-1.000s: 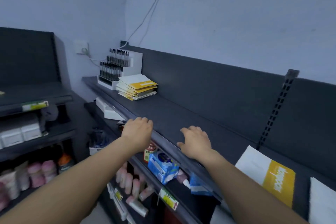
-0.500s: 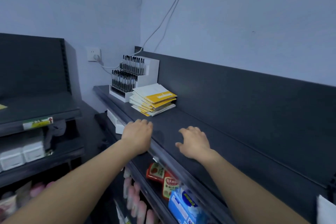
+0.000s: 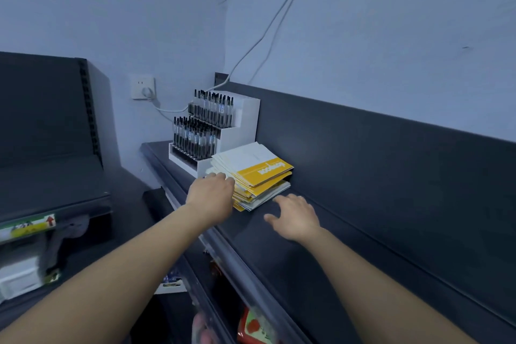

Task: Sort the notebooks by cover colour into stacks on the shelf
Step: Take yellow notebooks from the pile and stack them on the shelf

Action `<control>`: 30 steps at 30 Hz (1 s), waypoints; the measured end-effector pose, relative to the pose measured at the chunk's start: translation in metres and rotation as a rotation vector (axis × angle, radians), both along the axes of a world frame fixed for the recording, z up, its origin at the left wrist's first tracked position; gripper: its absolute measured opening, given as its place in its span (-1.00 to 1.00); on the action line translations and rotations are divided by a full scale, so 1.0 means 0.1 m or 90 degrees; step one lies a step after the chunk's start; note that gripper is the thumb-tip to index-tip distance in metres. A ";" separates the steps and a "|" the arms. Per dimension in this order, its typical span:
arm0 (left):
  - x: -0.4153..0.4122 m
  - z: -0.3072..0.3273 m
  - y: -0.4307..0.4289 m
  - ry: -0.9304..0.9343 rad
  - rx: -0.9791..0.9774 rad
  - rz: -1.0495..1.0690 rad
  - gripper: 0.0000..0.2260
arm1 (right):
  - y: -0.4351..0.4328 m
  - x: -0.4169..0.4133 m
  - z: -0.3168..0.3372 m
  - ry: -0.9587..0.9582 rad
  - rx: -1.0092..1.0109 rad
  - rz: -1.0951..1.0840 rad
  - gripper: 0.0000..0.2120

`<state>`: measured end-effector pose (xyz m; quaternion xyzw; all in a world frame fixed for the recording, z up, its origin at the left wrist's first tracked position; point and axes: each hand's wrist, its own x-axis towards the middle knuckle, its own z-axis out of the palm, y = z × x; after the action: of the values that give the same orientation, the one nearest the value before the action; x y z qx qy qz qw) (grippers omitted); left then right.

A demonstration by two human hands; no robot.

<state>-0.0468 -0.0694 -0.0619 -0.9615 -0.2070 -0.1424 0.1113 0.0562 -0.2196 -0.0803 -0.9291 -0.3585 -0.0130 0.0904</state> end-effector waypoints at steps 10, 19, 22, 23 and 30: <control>0.71 0.11 0.84 -0.011 -0.019 -0.045 -0.67 | 0.82 0.47 -0.02 0.056 0.116 -0.072 -0.27; 1.23 0.05 1.37 0.023 -0.101 -0.050 -0.56 | 1.22 0.68 -0.06 0.087 0.106 -0.116 -0.22; 1.29 0.02 1.46 -0.032 -0.095 -0.051 -0.55 | 1.31 0.68 -0.08 0.068 0.130 -0.105 -0.21; 1.30 0.02 1.48 -0.052 -0.095 -0.050 -0.56 | 1.34 0.69 -0.08 0.065 0.135 -0.099 -0.21; 1.25 -0.01 1.56 -0.143 -0.220 -0.026 -0.61 | 1.31 0.66 -0.04 0.116 0.203 -0.055 -0.27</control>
<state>0.0784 0.0865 -0.0625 -0.9483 -0.2196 -0.2137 -0.0820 0.1220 -0.0886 -0.0841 -0.9148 -0.3021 0.0108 0.2678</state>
